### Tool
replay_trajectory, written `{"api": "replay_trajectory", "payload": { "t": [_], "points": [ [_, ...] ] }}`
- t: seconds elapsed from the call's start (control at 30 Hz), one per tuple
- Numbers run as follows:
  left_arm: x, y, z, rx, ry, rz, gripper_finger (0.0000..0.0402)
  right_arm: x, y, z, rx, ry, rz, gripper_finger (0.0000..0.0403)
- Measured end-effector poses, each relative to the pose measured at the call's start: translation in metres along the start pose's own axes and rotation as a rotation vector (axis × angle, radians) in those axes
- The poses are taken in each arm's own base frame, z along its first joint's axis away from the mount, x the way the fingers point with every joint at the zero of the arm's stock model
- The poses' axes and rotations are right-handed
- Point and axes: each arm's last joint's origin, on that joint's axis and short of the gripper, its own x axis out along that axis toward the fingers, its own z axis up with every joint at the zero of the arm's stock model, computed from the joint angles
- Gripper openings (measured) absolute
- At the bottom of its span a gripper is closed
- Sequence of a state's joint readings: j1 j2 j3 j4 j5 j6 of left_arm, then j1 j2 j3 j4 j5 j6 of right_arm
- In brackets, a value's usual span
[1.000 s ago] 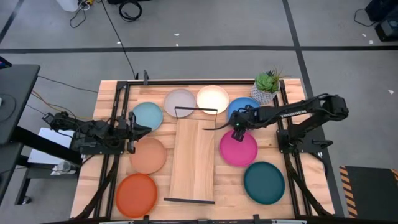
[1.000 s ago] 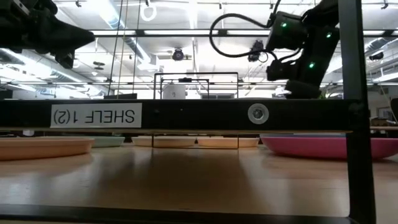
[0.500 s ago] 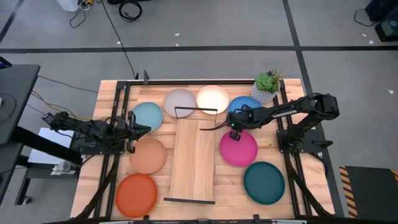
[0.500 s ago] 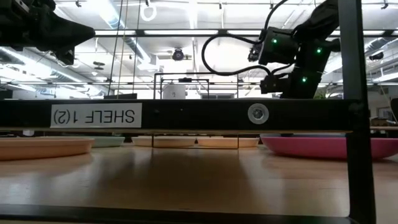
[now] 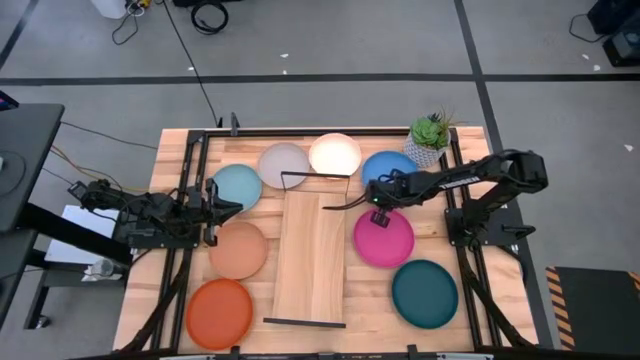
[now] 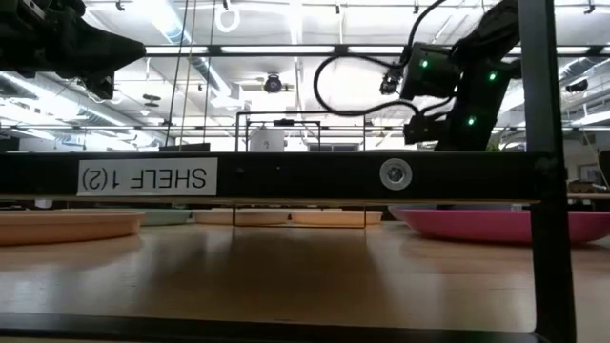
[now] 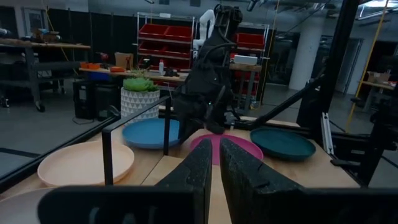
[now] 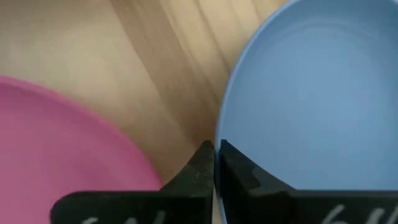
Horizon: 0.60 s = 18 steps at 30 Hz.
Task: Place and stack plates onto a shelf
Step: Put the blue plate on the shelf
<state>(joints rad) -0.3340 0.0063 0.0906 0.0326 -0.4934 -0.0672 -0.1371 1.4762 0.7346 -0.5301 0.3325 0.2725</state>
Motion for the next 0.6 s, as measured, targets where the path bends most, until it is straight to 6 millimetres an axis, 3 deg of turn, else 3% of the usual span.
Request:
{"api": "replay_trajectory", "payload": {
  "t": [0.17, 0.3, 0.47, 0.6],
  "points": [
    [0.000, 0.000, 0.000, 0.001, 0.000, 0.000, 0.0039, -0.024, 0.002, 0.002, 0.019, 0.004, -0.004, 0.0014],
    [0.000, 0.000, 0.000, 0.001, 0.000, 0.000, 0.0039, -0.053, 0.016, 0.010, 0.043, 0.028, 0.056, 0.0014],
    [0.000, 0.000, 0.000, -0.011, 0.000, 0.000, 0.0039, -0.100, 0.060, 0.010, -0.029, 0.051, 0.237, 0.0014],
    [0.000, 0.000, 0.001, -0.028, -0.009, -0.001, 0.0039, -0.133, 0.099, 0.003, -0.182, -0.017, 0.316, 0.0014]
  ]
}}
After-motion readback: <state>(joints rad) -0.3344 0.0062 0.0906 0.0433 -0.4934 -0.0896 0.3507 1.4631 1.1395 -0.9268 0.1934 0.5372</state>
